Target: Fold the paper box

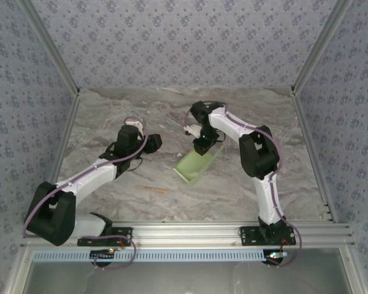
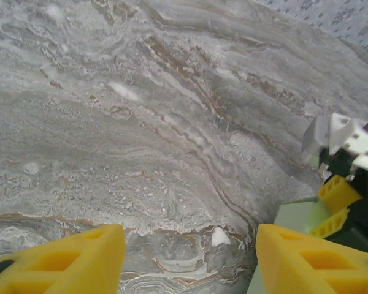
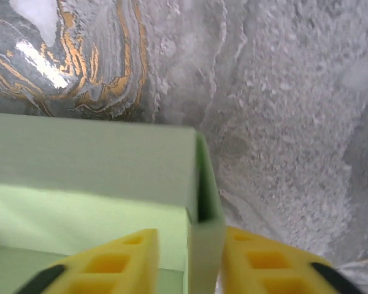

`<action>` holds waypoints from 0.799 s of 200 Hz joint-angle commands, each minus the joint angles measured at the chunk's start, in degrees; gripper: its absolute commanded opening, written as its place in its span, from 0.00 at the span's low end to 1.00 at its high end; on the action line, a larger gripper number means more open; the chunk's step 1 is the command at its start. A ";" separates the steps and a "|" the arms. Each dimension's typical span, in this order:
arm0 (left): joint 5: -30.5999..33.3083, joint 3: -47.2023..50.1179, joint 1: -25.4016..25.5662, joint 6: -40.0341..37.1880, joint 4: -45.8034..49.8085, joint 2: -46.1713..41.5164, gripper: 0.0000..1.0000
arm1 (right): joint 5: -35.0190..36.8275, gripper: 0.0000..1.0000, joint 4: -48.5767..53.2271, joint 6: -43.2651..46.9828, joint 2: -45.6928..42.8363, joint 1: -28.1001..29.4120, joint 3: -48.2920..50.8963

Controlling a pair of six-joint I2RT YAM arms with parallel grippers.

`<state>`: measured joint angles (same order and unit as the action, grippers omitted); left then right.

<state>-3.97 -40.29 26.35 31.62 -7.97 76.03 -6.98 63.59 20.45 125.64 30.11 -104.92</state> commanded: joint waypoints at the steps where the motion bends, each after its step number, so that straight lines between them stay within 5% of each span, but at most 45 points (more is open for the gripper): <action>1: -2.33 0.22 -0.10 0.64 -2.81 2.27 0.59 | -1.16 0.46 5.22 -0.69 1.34 -1.00 -5.38; 64: -11.91 -1.83 -0.31 1.33 -6.58 11.91 0.63 | 2.98 0.58 -6.16 -14.54 -8.24 -3.71 -7.85; 108: -16.48 -8.60 -1.46 -0.46 -4.53 19.03 0.63 | 10.50 0.63 -20.82 -25.80 -31.63 -4.08 15.37; 160: -18.19 -19.36 -2.12 -5.08 1.55 27.74 0.62 | 12.58 0.63 -23.77 -31.47 -53.09 2.73 41.98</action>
<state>-19.94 -55.05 24.99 30.11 -10.17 100.47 4.25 40.53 -6.81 77.38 28.71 -72.16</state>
